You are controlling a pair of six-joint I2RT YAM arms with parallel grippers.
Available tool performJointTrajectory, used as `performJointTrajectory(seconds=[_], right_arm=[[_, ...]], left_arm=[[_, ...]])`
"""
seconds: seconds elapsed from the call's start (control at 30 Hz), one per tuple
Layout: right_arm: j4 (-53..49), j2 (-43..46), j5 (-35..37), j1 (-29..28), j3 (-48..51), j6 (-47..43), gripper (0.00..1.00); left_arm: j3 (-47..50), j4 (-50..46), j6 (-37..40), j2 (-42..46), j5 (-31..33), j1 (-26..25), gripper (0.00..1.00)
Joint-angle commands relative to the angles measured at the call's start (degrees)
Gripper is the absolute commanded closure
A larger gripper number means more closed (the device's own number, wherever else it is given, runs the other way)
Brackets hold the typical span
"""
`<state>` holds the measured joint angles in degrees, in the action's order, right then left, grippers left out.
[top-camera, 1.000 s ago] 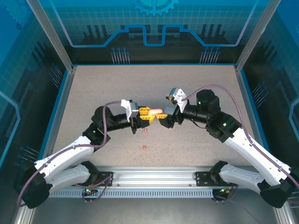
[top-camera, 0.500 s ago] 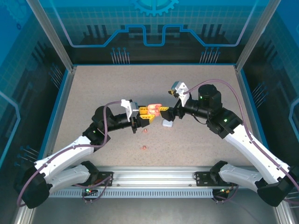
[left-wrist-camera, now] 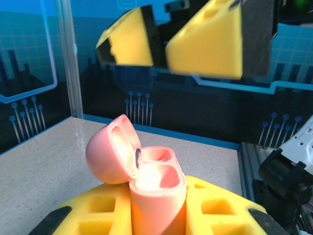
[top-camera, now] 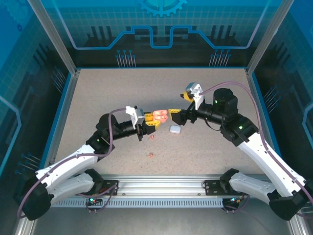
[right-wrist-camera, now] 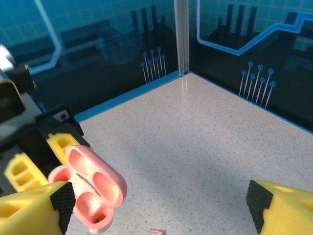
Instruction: Insert the wireless bluetooth earbuds into the charging case
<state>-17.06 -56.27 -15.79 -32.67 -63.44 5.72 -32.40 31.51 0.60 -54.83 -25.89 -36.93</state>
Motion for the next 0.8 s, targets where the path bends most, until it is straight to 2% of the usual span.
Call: performJointTrajectory(seconds=[0.0, 0.17, 0.37, 0.53, 0.77], right_arm=[[-4.1, 1.2, 6.1, 1.2, -0.3, 8.8, 0.06], [-10.6, -1.6, 11.3, 1.4, 3.0, 18.4, 0.08], [-11.4, -9.7, 9.9, 0.7, 6.9, 26.3, 0.19], [-8.9, -20.6, 8.7, -3.4, 6.4, 27.9, 0.3], [-8.8, -36.8, 10.4, -10.2, -2.0, 26.7, 0.41]], left_arm=[[2.0, 3.2, 1.8, 3.4, 5.9, -0.4, 1.0], [4.9, 2.7, 2.9, 9.0, 10.6, -0.4, 1.0], [6.3, -1.2, 4.3, 17.1, 12.5, -0.5, 1.0], [6.3, -3.5, 4.6, 21.8, 12.8, -0.5, 1.0], [6.4, -4.1, 3.7, 24.8, 12.4, -0.4, 1.0]])
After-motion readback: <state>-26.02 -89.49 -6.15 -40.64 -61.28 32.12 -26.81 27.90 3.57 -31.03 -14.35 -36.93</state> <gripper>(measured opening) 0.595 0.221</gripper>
